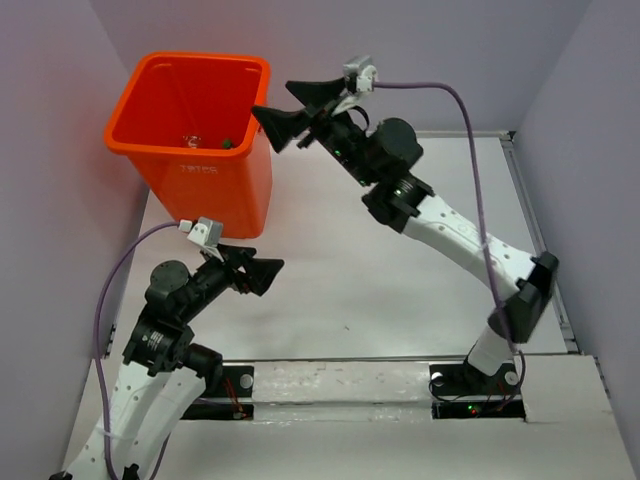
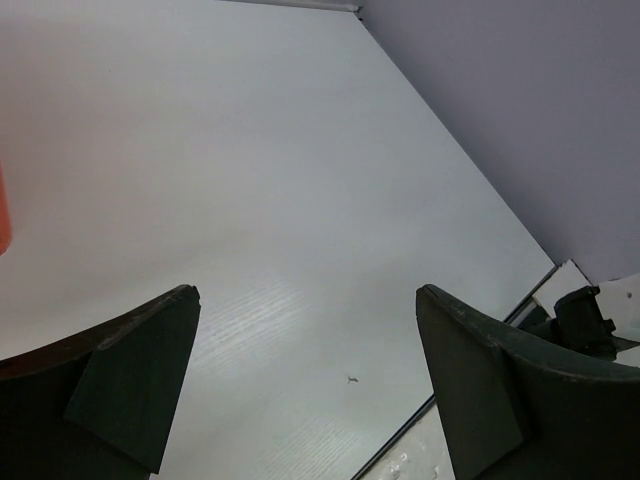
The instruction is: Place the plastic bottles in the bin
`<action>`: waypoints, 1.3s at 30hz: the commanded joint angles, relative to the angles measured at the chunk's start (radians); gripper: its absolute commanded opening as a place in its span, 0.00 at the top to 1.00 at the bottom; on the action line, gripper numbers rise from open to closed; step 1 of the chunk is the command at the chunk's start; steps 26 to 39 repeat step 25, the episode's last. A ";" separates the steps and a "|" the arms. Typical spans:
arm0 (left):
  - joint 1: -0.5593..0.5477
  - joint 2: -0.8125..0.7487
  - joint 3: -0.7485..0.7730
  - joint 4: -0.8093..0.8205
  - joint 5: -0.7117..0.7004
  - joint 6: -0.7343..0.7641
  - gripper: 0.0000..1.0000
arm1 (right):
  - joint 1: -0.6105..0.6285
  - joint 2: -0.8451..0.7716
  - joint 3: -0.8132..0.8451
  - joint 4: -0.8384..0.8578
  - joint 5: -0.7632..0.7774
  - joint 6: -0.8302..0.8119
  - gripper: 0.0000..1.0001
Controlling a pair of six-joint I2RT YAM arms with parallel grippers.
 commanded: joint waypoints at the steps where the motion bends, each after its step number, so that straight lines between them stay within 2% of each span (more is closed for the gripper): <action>1: 0.009 -0.028 0.009 0.020 -0.028 -0.009 0.01 | 0.005 -0.396 -0.527 0.180 0.102 -0.042 0.00; 4: 0.011 -0.053 0.010 0.014 -0.046 -0.011 0.01 | 0.005 -0.654 -0.814 0.191 0.225 -0.034 0.00; 5: 0.011 -0.057 0.012 0.014 -0.046 -0.012 0.01 | 0.005 -0.741 -0.970 0.173 0.258 -0.019 0.00; 6: 0.011 -0.068 0.013 0.017 -0.043 -0.012 0.01 | 0.005 -0.917 -1.035 0.101 0.320 -0.004 0.00; 7: 0.011 -0.074 0.016 0.019 -0.033 -0.008 0.01 | 0.005 -1.007 -1.094 0.047 0.344 0.013 0.00; 8: 0.011 -0.079 0.019 0.020 -0.032 -0.005 0.01 | 0.005 -1.170 -1.181 -0.008 0.370 0.053 0.00; 9: 0.011 -0.084 0.024 0.020 -0.034 -0.003 0.01 | 0.005 -1.248 -1.212 -0.139 0.412 0.078 0.00; 11: 0.011 -0.088 0.032 0.020 -0.045 -0.012 0.01 | 0.005 -1.391 -1.269 -0.268 0.446 0.146 0.00; 12: 0.011 -0.091 0.032 0.026 -0.051 -0.020 0.01 | 0.005 -1.513 -1.315 -0.375 0.466 0.173 0.00; 17: 0.009 -0.094 0.013 0.072 -0.048 -0.099 0.01 | 0.005 -1.741 -1.425 -0.540 0.505 0.260 0.00; 20: 0.011 -0.087 -0.016 0.118 -0.049 -0.136 0.01 | 0.005 -1.763 -1.458 -0.541 0.516 0.279 0.00; 25: 0.011 -0.064 -0.053 0.160 -0.083 -0.185 0.01 | 0.005 -1.689 -1.432 -0.504 0.526 0.251 0.00; 39: 0.011 -0.064 -0.053 0.160 -0.083 -0.185 0.01 | 0.005 -1.689 -1.432 -0.504 0.526 0.251 0.00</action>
